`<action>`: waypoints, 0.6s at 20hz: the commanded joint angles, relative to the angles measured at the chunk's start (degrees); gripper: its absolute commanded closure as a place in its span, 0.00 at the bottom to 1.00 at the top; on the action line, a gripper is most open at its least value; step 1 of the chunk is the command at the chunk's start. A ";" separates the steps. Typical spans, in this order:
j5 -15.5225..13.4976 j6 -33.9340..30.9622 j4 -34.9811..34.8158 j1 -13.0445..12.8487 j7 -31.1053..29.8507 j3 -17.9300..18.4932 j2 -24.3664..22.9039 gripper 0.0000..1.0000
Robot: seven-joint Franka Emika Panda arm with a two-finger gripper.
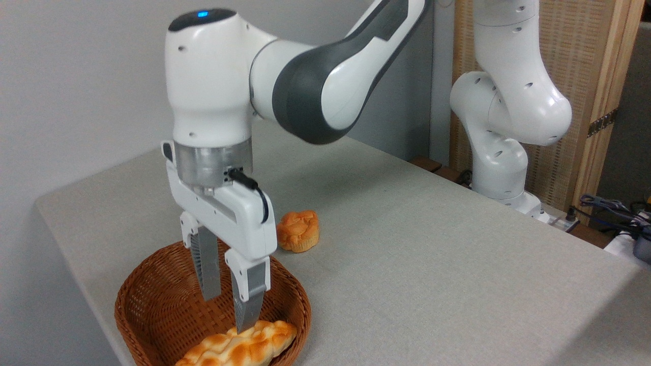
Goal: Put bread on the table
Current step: 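Lower the open gripper into the wicker basket over the braided roll, then close the gripper on the braided bread roll in the basket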
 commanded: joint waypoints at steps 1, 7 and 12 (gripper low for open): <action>2.43 0.54 -0.06 -0.04 2.32 0.21 0.68 0.00; 5.95 0.63 -0.76 -0.04 2.59 0.13 2.61 0.00; 6.22 3.87 -3.13 -0.04 2.68 -0.23 3.14 0.00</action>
